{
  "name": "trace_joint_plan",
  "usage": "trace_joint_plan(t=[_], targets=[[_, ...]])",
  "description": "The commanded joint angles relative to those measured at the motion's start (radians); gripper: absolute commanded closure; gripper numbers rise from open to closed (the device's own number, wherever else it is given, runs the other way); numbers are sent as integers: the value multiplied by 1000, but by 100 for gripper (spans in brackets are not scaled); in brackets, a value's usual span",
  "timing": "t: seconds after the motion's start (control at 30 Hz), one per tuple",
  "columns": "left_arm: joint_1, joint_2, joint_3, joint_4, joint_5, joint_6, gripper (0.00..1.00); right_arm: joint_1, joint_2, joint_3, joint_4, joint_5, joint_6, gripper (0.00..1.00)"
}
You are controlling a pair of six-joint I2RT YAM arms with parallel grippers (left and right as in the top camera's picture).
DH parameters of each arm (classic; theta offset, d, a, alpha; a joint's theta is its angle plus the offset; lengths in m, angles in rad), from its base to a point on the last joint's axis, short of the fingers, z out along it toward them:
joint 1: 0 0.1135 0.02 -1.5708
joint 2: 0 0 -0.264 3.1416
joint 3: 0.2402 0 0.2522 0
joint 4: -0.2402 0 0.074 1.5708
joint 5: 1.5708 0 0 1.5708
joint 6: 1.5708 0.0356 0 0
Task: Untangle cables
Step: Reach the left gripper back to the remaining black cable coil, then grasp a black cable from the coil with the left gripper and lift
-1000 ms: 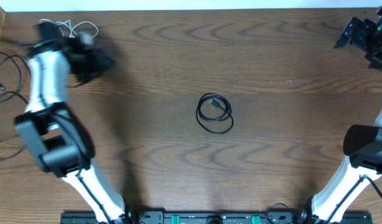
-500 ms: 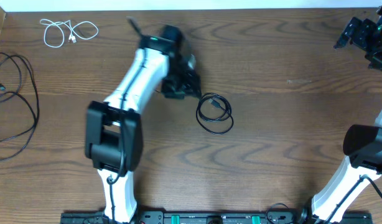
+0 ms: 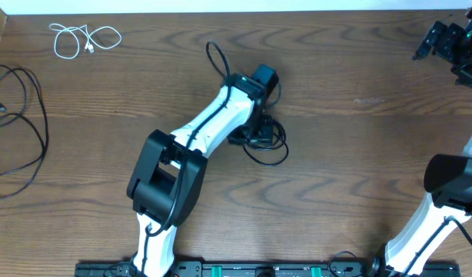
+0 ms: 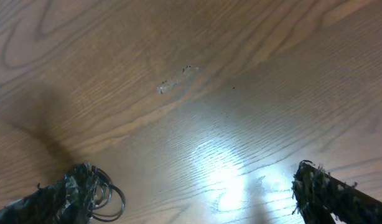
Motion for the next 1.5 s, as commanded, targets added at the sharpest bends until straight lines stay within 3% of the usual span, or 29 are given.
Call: trace_joint_plan(t=[0.0,0.3,0.47,0.77,1.47], targets=[[-1,13,-16,14,-25,-177,45,1,-32,12,-1,-2,3,1],[-1,13,-37,98,-92,-335,53,1,-32,12,-1,-2,3,1],[-2,13,-42,114,-92,-389,55,2,-32,12,-1,-2,3,1],[-4,13,-96,122,-92,-594,56,1,-32,12,-1,-2,3,1],[-33,13,-97,166,-93,-665,64,1,-32,12,-1,-2,3,1]])
